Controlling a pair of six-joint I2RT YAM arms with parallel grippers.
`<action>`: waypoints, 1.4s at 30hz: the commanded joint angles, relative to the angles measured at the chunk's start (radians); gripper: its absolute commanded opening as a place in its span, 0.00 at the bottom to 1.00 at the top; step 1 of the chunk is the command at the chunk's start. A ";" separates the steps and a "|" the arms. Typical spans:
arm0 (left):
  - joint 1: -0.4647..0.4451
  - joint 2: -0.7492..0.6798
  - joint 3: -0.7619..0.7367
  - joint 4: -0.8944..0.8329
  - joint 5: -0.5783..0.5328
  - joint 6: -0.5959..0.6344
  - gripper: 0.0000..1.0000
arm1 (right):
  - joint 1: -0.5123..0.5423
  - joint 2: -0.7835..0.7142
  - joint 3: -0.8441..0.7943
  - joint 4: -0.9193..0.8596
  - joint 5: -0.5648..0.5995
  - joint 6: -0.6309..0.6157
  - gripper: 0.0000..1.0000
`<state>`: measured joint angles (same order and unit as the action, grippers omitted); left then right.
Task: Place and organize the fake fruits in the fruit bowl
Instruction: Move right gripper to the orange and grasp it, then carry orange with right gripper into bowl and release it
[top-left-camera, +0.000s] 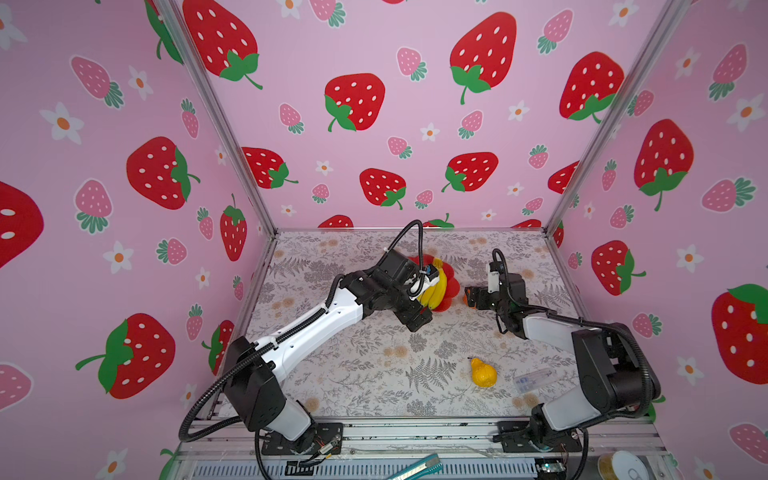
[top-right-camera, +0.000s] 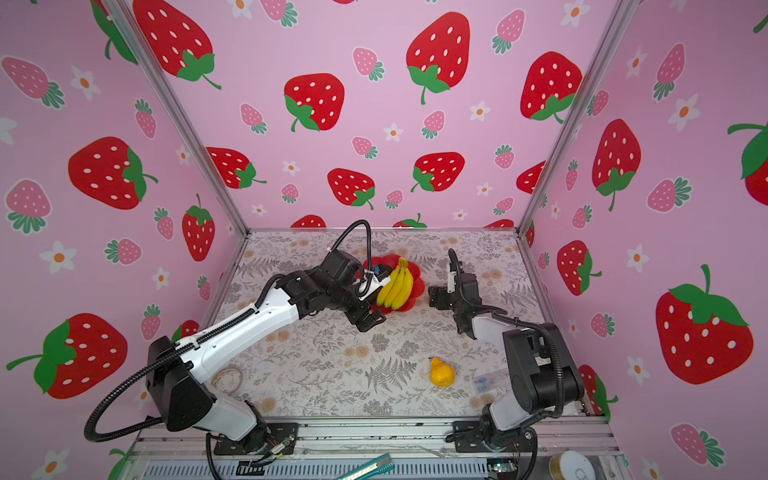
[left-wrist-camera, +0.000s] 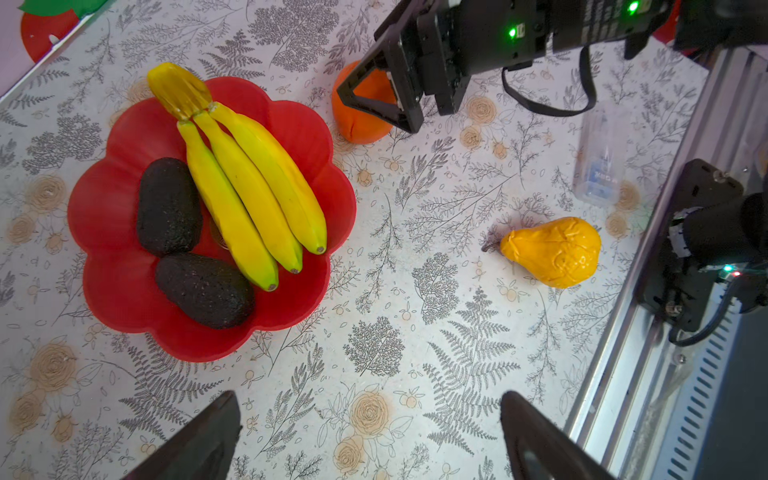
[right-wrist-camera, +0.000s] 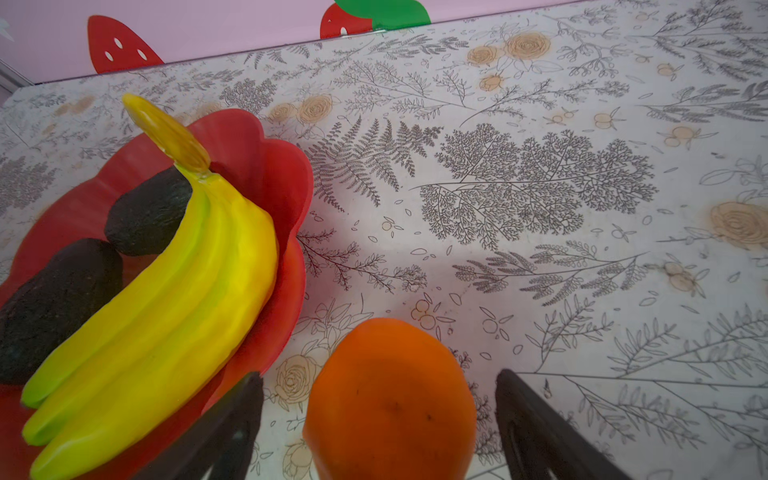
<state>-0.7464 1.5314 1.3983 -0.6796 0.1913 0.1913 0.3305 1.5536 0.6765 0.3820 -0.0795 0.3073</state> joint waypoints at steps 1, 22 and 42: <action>-0.002 -0.021 -0.007 0.001 -0.021 0.037 0.99 | 0.020 0.014 0.023 -0.064 0.037 -0.037 0.92; 0.083 -0.046 -0.009 0.040 -0.101 -0.020 0.99 | 0.024 0.039 0.041 -0.023 0.001 -0.072 0.60; 0.121 -0.053 -0.011 0.041 -0.096 -0.046 0.99 | 0.094 0.093 0.083 0.242 -0.273 0.016 0.60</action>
<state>-0.6243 1.4929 1.3849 -0.6357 0.0967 0.1341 0.4175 1.6337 0.7288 0.5308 -0.3080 0.2974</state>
